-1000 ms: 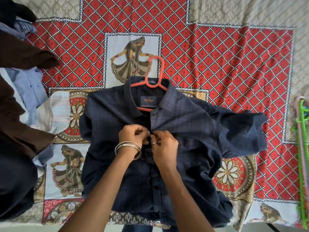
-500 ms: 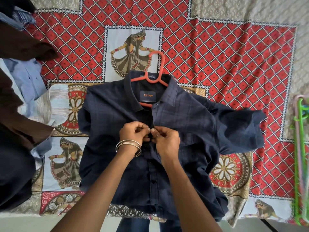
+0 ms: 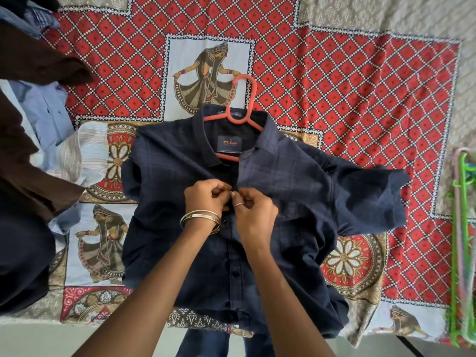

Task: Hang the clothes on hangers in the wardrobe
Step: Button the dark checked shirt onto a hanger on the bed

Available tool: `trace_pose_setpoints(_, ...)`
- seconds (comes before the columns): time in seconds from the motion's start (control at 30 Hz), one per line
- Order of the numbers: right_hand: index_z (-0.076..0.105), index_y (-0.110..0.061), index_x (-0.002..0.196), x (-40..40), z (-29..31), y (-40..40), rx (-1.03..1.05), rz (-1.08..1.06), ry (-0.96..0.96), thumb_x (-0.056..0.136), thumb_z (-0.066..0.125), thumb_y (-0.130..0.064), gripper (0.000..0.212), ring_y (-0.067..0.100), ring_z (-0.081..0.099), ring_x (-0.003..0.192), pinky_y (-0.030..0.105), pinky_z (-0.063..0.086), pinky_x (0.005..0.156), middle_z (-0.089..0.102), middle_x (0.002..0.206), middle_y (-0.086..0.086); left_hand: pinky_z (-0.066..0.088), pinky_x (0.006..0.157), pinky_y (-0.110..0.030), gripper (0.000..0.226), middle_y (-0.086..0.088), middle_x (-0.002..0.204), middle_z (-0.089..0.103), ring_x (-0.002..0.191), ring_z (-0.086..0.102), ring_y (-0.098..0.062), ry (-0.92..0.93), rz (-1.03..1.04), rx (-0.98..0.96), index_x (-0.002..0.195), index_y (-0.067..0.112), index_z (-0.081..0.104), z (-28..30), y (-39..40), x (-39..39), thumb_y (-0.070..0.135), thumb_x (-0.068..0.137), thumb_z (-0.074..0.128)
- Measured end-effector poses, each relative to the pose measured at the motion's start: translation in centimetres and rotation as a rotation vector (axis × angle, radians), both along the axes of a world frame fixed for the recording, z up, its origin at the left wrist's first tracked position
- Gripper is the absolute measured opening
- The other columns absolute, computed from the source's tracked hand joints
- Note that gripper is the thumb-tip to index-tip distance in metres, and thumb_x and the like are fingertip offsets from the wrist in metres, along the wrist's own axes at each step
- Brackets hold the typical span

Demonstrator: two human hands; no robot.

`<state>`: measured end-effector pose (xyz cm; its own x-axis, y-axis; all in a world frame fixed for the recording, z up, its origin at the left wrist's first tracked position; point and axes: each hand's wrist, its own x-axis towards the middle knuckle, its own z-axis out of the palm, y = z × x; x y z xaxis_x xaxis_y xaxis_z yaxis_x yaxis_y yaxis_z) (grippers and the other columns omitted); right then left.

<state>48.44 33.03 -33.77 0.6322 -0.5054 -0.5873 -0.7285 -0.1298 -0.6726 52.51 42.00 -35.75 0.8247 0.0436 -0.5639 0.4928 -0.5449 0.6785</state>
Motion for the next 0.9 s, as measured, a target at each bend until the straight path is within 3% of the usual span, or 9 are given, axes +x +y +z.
trace_pose_setpoints(0.13,0.071,-0.005,0.107,0.8,-0.4,-0.6,-0.053,0.139,0.002,0.092,0.061,-0.010,0.018,0.015,0.066,0.083,0.020,0.053,0.076,0.071,0.094,0.005,0.059,0.061,-0.031,0.017,-0.011,0.072,0.070,0.060,0.069,-0.021,0.106,0.086,-0.116,0.076,0.012,0.071,-0.2,0.2,0.3,-0.004,0.081,0.069)
trace_pose_setpoints(0.23,0.072,-0.005,0.105,0.9,-0.7,-0.9,-0.063,0.196,-0.016,0.091,0.061,-0.009,0.018,0.011,0.064,0.076,0.003,0.043,0.063,0.073,0.090,0.008,0.060,0.061,-0.033,0.019,-0.011,0.069,0.068,0.057,0.068,-0.022,0.164,0.163,-0.168,0.075,0.011,0.070,-0.3,0.4,0.4,-0.007,0.081,0.068)
trace_pose_setpoints(0.33,0.072,-0.005,0.107,0.4,-1.1,-1.4,-0.008,0.192,-0.007,0.091,0.063,-0.009,0.019,0.007,0.061,0.077,-0.002,0.040,0.061,0.074,0.092,0.006,0.059,0.056,-0.027,0.009,-0.010,0.069,0.068,0.051,0.066,-0.015,0.176,0.207,-0.174,0.081,0.004,0.071,0.0,0.2,-0.1,-0.005,0.081,0.069)
trace_pose_setpoints(0.4,0.073,-0.008,0.105,0.2,-1.5,-1.6,0.069,0.190,0.016,0.091,0.064,-0.011,0.018,0.007,0.064,0.080,0.002,0.045,0.067,0.074,0.092,0.003,0.056,0.051,-0.021,0.007,-0.009,0.067,0.067,0.048,0.065,-0.012,0.179,0.237,-0.162,0.082,0.002,0.071,0.1,0.1,-0.3,-0.004,0.081,0.069)
trace_pose_setpoints(0.47,0.075,-0.010,0.099,0.1,-2.1,-2.0,0.186,0.159,0.043,0.092,0.063,-0.011,0.014,0.013,0.070,0.081,0.021,0.056,0.075,0.074,0.087,0.003,0.052,0.046,-0.016,0.007,-0.006,0.065,0.066,0.044,0.062,-0.007,0.184,0.255,-0.149,0.083,0.002,0.071,0.0,-0.1,-0.2,-0.005,0.079,0.071)
trace_pose_setpoints(0.53,0.073,-0.009,0.090,0.1,-2.4,-2.4,0.328,0.081,0.072,0.092,0.061,-0.005,0.013,0.019,0.071,0.076,0.031,0.058,0.071,0.074,0.083,0.009,0.050,0.045,-0.014,0.008,-0.004,0.064,0.066,0.043,0.061,-0.004,0.189,0.242,-0.133,0.085,0.000,0.073,-0.1,-0.2,-0.1,-0.005,0.078,0.072)
trace_pose_setpoints(0.67,0.071,-0.006,0.082,0.4,-2.7,-2.9,0.451,0.007,0.107,0.086,0.068,-0.001,0.008,0.019,0.067,0.066,0.031,0.057,0.064,0.071,0.077,0.012,0.054,0.051,-0.016,0.010,-0.004,0.069,0.068,0.049,0.063,-0.007,0.188,0.158,-0.061,0.089,0.001,0.074,-0.4,0.0,-0.2,-0.001,0.079,0.073)
trace_pose_setpoints(0.77,0.072,-0.009,0.077,1.1,-2.7,-2.6,0.391,0.023,0.132,0.083,0.073,-0.004,0.008,0.014,0.067,0.063,0.028,0.057,0.062,0.071,0.073,0.008,0.058,0.057,-0.020,0.011,-0.010,0.077,0.069,0.056,0.065,-0.014,0.213,0.185,-0.047,0.093,0.001,0.073,-0.5,0.3,0.3,0.003,0.084,0.069)
trace_pose_setpoints(0.9,0.071,-0.012,0.075,1.0,-2.8,-2.7,0.341,0.056,0.108,0.084,0.069,-0.002,0.014,0.013,0.069,0.067,0.026,0.057,0.064,0.071,0.071,0.005,0.059,0.066,-0.026,0.011,-0.003,0.073,0.072,0.063,0.071,-0.017,0.218,0.140,-0.048,0.081,0.012,0.076,0.2,0.3,0.4,0.023,0.079,0.077)
